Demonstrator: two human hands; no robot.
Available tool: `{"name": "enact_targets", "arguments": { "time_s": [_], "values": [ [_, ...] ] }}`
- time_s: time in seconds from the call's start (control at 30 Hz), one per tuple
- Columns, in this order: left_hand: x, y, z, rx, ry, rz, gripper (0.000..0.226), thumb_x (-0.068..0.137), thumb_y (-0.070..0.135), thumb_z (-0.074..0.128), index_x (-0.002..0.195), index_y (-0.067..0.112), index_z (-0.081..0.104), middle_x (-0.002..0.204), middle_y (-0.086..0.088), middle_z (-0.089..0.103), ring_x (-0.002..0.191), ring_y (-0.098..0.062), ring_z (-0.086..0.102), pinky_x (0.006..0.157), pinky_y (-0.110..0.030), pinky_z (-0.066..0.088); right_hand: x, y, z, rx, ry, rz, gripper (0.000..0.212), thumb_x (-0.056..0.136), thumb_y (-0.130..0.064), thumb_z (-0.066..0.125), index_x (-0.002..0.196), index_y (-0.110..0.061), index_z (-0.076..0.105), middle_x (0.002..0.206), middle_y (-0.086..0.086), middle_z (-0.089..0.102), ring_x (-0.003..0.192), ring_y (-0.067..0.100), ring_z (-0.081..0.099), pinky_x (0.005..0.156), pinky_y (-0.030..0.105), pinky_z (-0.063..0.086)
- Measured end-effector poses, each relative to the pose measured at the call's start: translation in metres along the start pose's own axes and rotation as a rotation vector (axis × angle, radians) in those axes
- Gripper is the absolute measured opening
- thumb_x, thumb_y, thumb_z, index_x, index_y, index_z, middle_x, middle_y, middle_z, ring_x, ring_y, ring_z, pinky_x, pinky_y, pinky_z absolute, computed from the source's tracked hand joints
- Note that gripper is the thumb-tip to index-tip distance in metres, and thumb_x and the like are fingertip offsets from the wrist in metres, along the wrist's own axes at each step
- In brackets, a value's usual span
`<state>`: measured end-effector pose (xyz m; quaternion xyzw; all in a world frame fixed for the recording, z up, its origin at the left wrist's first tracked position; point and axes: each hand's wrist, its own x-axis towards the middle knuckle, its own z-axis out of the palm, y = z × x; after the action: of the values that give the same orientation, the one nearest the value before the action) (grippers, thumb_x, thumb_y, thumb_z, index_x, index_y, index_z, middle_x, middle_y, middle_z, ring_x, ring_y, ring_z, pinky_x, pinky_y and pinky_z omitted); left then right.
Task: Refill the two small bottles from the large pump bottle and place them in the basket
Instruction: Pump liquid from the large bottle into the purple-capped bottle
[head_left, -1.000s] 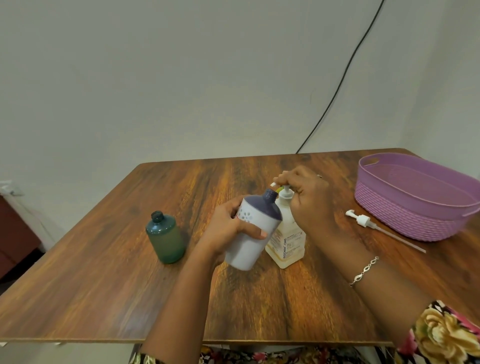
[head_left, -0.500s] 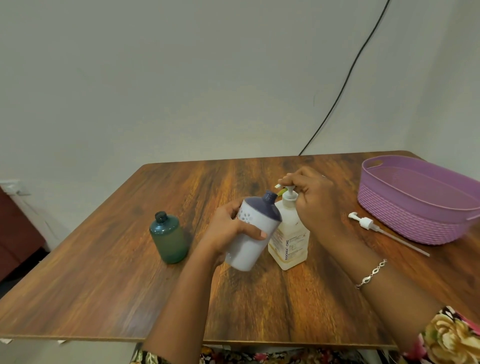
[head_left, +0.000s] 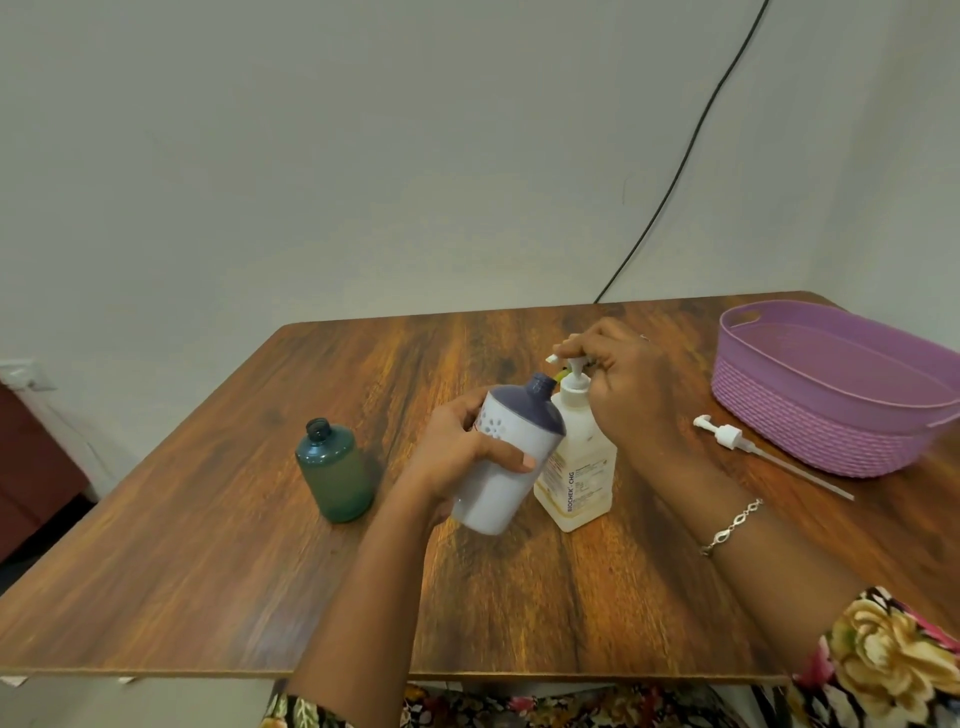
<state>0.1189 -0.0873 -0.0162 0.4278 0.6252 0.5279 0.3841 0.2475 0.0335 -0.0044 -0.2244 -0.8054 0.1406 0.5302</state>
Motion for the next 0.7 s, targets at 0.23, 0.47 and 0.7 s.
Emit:
{"name": "enact_targets", "arguments": {
  "time_s": [0.23, 0.47, 0.7],
  "values": [
    [0.000, 0.000, -0.001, -0.047, -0.009, -0.001, 0.060, 0.047, 0.008, 0.073, 0.105, 0.018, 0.064, 0.098, -0.006, 0.068, 0.081, -0.019, 0.065, 0.057, -0.026, 0.054, -0.009, 0.001, 0.009, -0.056, 0.039, -0.056, 0.027, 0.074, 0.006, 0.045, 0.076, 0.000, 0.071, 0.075, 0.010, 0.066, 0.074, 0.029, 0.065, 0.060, 0.031, 0.052],
    [0.000, 0.004, 0.003, -0.023, -0.016, 0.000, 0.061, 0.046, 0.011, 0.073, 0.106, 0.021, 0.063, 0.101, -0.005, 0.067, 0.087, -0.021, 0.064, 0.058, -0.026, 0.052, -0.008, -0.001, 0.004, 0.002, 0.055, -0.026, 0.031, 0.077, 0.001, 0.042, 0.082, -0.001, 0.072, 0.080, 0.010, 0.067, 0.078, 0.027, 0.065, 0.062, 0.032, 0.051],
    [0.000, 0.004, 0.003, -0.022, -0.028, 0.006, 0.062, 0.047, 0.011, 0.072, 0.107, 0.019, 0.062, 0.102, -0.007, 0.067, 0.087, -0.022, 0.064, 0.060, -0.028, 0.053, -0.006, -0.003, 0.006, -0.043, 0.071, -0.043, 0.026, 0.074, 0.009, 0.047, 0.077, -0.001, 0.071, 0.077, 0.010, 0.066, 0.072, 0.028, 0.063, 0.057, 0.039, 0.053]
  ]
}}
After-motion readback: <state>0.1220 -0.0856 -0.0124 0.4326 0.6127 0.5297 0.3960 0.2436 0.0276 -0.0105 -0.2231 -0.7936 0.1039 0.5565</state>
